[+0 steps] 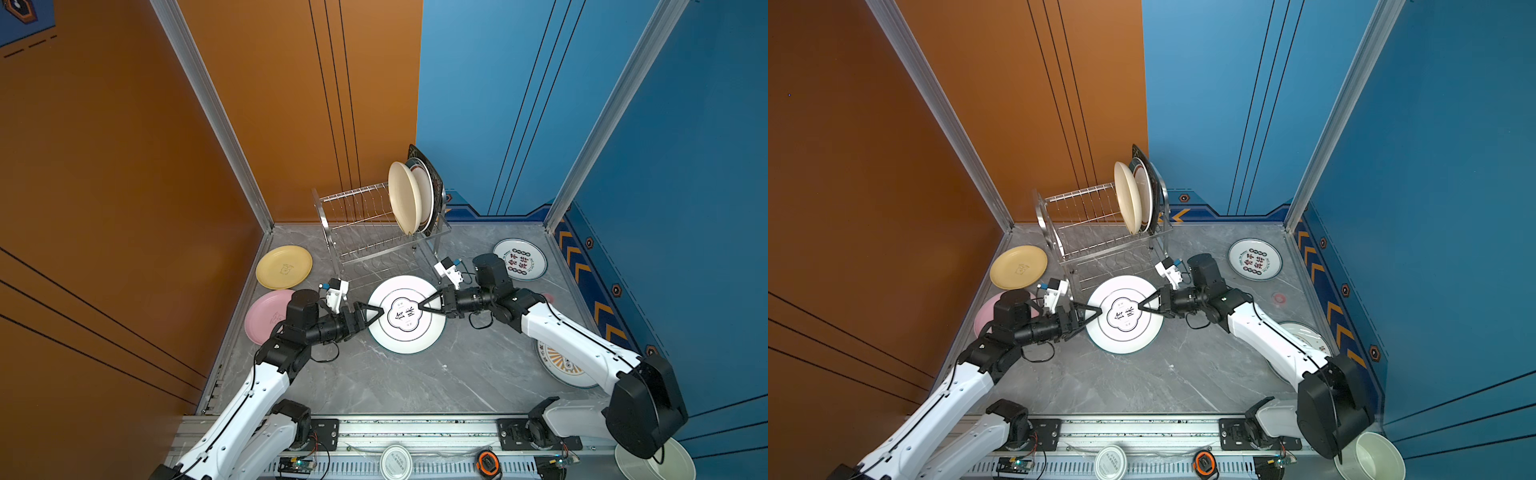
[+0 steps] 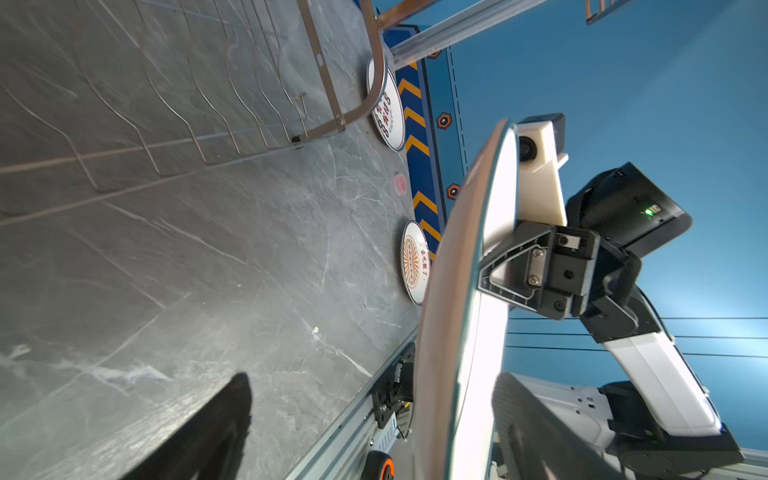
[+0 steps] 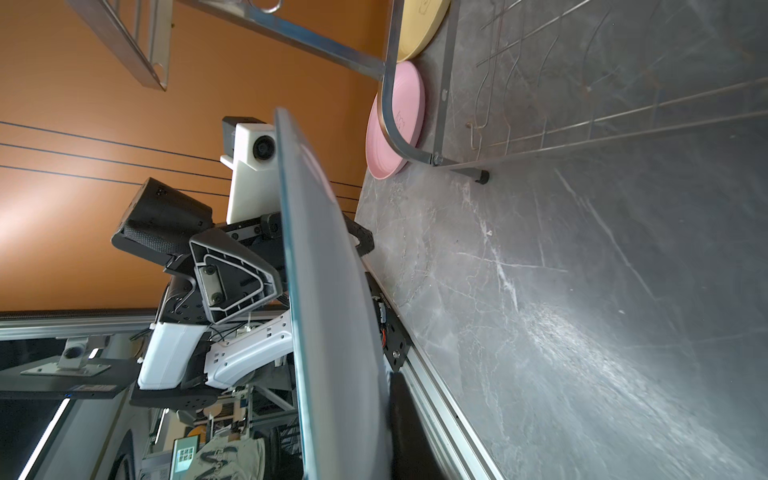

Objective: Load the plates into the dish rack
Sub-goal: 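Lift the white plate upright and carry it to the rack with the right gripper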

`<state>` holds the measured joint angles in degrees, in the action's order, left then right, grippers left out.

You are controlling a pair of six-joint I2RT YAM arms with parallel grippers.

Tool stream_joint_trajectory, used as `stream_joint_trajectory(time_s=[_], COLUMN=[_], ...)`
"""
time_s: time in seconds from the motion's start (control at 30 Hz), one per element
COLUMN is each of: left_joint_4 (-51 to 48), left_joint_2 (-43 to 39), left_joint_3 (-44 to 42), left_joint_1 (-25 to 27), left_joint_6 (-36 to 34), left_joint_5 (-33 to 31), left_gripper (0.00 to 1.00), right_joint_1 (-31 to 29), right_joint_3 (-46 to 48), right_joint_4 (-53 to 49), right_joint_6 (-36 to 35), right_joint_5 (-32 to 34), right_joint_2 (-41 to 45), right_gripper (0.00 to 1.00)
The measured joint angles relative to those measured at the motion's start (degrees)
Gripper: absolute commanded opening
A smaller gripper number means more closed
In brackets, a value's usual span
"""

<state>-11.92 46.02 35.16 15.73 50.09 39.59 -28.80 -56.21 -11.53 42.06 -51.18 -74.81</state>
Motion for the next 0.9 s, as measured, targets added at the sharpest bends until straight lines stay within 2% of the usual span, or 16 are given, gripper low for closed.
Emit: stream_joint_trajectory(time_s=[0.13,0.27,0.5,0.63,0.9], left_joint_4=[-6.51,-11.10,-15.10,-15.87,-16.31], left_joint_2=[-1.20,-1.57,-0.70,0.33,2.03], left_joint_3=[2.40,3.32,3.76,3.85,3.91], left_joint_1=[-2.60,-3.08,-3.08,-2.86,-0.96], left_joint_6=[-3.23,-5.35,-7.74,-8.72,-10.27], left_joint_5=[-2.62,-5.18,-8.22,-9.60,-12.04], left_gripper=[0.98,0.98,0.98,0.98,0.98], right_joint_1=[0.44,-0.66,-6.97,-12.07,-22.64], right_joint_3=[-6.43,-14.91,-30.34,-39.85,-60.39], right_joint_4=[-11.04,-22.45,-37.11,-42.69,-49.05], right_joint_6=[-3.91,-7.45,-10.21,-11.26,-15.34], right_joint_5=[8.39,18.88,37.92,47.76,66.23], right_joint_2=[3.15,5.03,5.27,2.91,-8.11], right_gripper=[0.00,0.00,0.00,0.00,0.00])
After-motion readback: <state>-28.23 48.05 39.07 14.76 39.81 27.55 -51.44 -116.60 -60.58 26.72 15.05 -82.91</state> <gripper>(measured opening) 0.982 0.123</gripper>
